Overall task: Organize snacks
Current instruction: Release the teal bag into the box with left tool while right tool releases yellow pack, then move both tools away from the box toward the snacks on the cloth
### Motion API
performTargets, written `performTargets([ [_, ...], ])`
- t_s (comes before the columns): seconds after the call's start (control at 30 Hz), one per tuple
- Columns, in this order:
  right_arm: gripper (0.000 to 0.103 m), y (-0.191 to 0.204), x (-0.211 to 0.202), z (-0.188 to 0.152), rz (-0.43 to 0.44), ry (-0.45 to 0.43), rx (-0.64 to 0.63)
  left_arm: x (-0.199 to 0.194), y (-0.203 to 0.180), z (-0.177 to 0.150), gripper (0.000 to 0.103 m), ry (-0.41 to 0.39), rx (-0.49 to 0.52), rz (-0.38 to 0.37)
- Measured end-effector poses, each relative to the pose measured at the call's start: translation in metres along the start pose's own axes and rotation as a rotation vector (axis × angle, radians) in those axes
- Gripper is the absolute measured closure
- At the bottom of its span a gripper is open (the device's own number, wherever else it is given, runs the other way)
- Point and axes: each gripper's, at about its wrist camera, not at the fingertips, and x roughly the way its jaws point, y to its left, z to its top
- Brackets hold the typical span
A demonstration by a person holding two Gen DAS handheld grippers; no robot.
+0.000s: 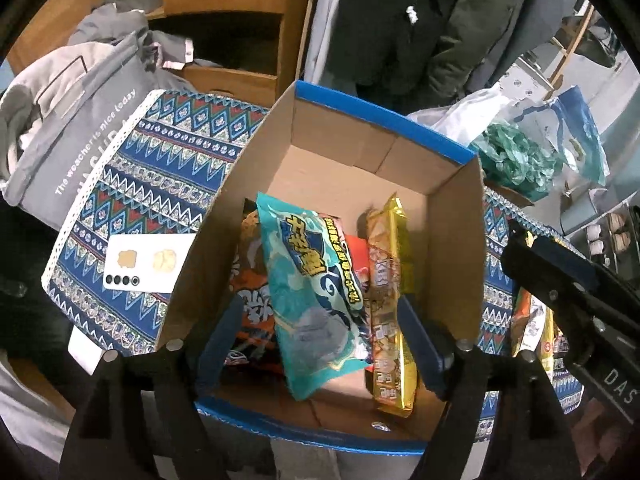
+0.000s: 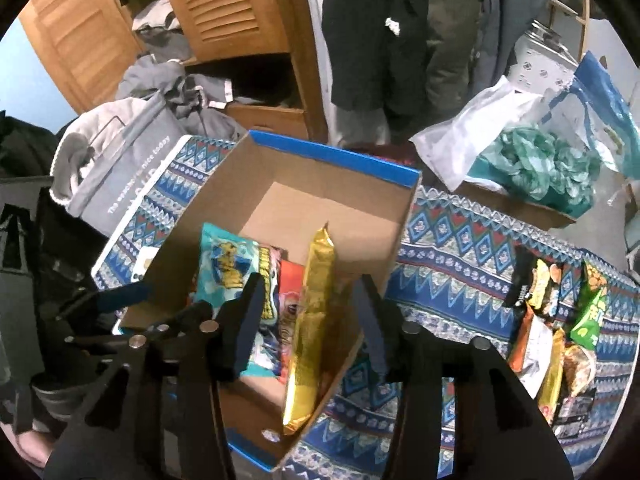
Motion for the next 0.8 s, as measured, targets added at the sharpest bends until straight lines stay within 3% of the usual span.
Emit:
performTargets([
  [0.23,0.052,-0.012,-0.013,-0.004,-0.012,-0.017,0.017,-0.006,-0.019,-0.002,0.023,-0.011,0.054,0.005],
  [0.37,0.043,-0.019,-0.023,-0.006,-0.023,-0.038,0.024,-0.007,-0.029,-0.005,0.022,-0.01,0.078,0.004],
  [0.8,0.043,-0.079,-0.046,-0.037,-0.105,-0.044,0.068,-0.011,-0.081,-0.013,0.022,-0.006,0.147,-0.073],
])
